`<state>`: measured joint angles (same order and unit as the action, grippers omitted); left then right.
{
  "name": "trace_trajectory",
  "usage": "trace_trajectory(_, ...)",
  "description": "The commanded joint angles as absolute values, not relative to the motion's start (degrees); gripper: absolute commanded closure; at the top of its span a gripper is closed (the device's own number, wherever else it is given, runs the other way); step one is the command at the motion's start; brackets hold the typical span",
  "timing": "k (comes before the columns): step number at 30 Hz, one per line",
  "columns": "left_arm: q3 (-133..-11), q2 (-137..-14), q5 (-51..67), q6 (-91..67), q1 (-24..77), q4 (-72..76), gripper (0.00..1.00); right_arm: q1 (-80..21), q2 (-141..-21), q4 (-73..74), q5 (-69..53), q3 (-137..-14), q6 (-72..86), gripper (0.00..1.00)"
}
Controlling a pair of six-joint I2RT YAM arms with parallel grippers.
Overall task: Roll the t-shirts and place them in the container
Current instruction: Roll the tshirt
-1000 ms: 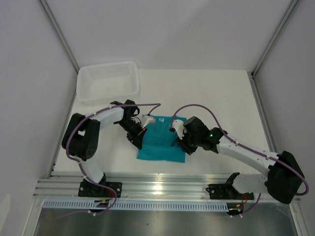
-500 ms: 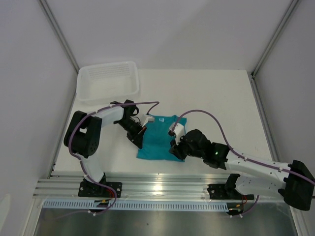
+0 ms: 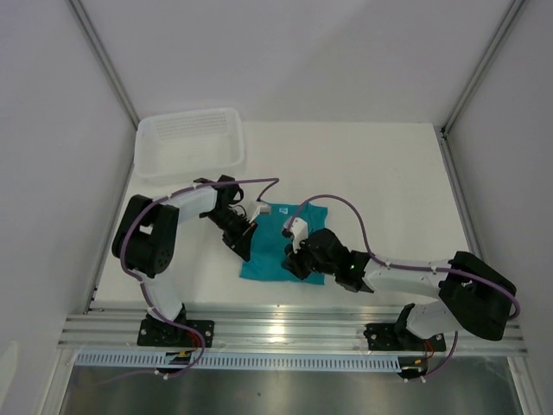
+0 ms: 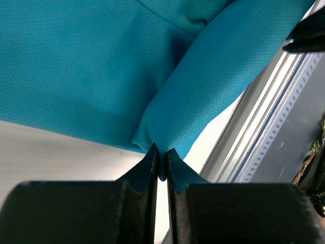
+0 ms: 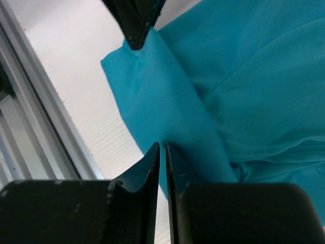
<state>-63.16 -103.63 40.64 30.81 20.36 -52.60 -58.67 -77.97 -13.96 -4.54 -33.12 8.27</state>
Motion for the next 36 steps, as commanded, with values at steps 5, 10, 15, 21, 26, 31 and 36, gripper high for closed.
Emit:
trace_trajectory(5,-64.77,-101.87,40.43,30.15,19.69,-51.85,0.81,-52.66,-78.92,-26.10,-10.01,-29.36,11.77,0.88)
trace_trajectory(10,-65.39,-100.37,40.52,30.15,19.69,-52.47,0.77,-51.86,-81.82,-25.84,-10.46,-28.92,11.34,0.89)
trace_trajectory(15,-65.66,-99.32,40.78,30.23,19.69,-53.17,0.71,-51.33,-84.29,-26.89,-9.41,-29.09,11.78,0.89)
trace_trajectory(21,-66.09,-94.06,39.82,30.06,19.60,-53.35,0.64,-49.84,-85.25,-25.58,-10.19,-30.67,11.87,0.89)
trace_trajectory(26,-66.27,-87.99,36.83,28.66,19.42,-50.99,0.62,-49.22,-85.95,-24.87,-10.02,-31.37,11.95,0.89)
trace_trajectory(31,-63.47,-82.10,35.51,28.03,22.04,-47.38,0.64,-48.69,-87.54,-25.58,-10.55,-31.55,12.74,0.89)
trace_trajectory(36,-59.59,-85.59,34.98,29.09,29.61,-45.45,0.65,-48.34,-87.63,-26.19,-10.90,-32.08,13.53,0.89)
